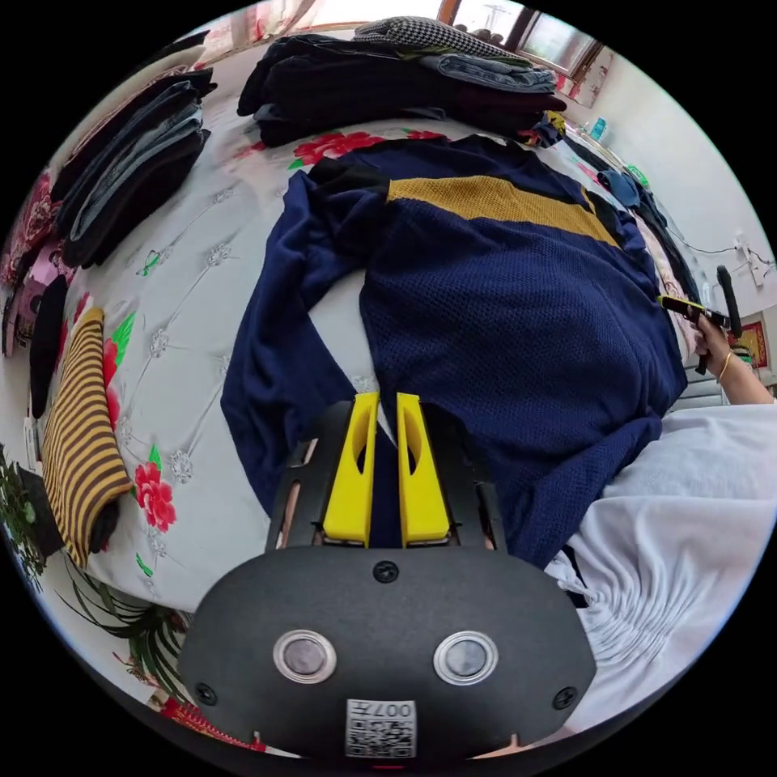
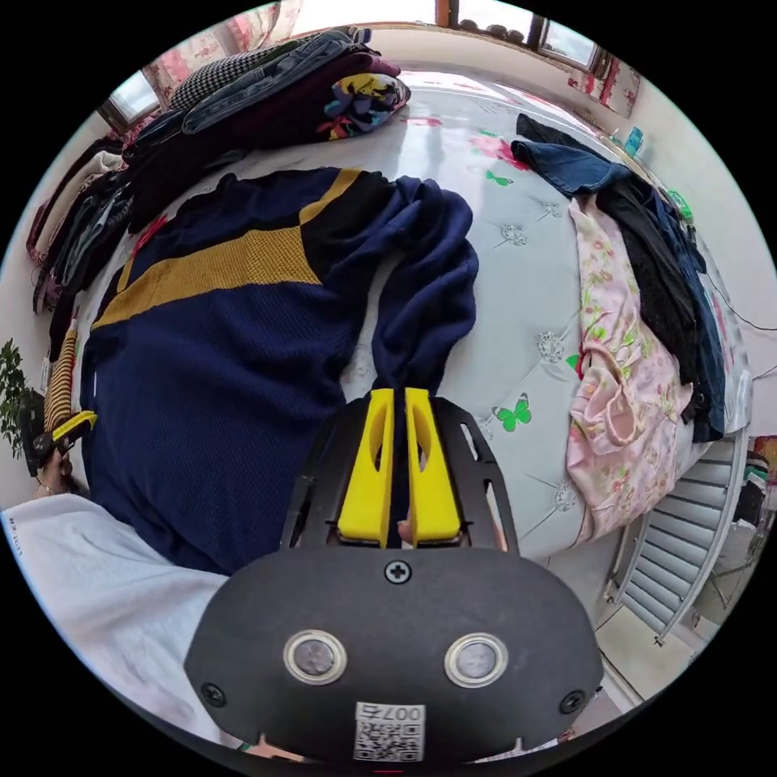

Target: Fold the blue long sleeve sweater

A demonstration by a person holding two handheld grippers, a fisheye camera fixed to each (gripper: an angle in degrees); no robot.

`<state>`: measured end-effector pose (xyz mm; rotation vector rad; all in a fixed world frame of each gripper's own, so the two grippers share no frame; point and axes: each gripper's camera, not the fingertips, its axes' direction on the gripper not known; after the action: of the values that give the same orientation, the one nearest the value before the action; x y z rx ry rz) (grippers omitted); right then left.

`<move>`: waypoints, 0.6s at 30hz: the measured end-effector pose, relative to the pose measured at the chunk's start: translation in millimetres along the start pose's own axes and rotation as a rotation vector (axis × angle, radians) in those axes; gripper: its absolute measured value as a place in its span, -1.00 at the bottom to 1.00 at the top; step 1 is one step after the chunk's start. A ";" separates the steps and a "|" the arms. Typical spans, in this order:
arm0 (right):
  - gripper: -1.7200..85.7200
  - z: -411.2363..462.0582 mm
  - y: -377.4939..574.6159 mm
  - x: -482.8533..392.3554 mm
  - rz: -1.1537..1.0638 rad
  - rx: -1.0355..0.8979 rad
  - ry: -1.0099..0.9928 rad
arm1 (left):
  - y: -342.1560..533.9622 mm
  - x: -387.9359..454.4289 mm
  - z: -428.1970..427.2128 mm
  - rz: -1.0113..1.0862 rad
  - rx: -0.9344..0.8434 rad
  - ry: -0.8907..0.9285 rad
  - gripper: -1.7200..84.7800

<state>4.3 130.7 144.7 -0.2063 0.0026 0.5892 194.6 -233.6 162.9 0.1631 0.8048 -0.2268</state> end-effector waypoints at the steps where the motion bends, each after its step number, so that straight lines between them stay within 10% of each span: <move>1: -0.89 -4.4 -14.7 9.7 0.002 -0.012 0.029 | -8.8 -8.2 -0.6 0.019 -0.016 0.014 -0.92; 8: -0.87 -126.8 -30.2 117.2 0.436 0.362 0.191 | -34.4 -58.2 -37.8 -0.185 0.076 0.080 -0.86; 18: -0.76 -72.9 109.7 25.6 -0.011 0.098 -0.303 | 55.3 -11.5 -71.0 -0.109 0.075 0.219 -0.74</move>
<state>-30.8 219.7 50.6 -0.0205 -0.2625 0.6027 152.2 -162.5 126.0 0.2175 1.0246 -0.3463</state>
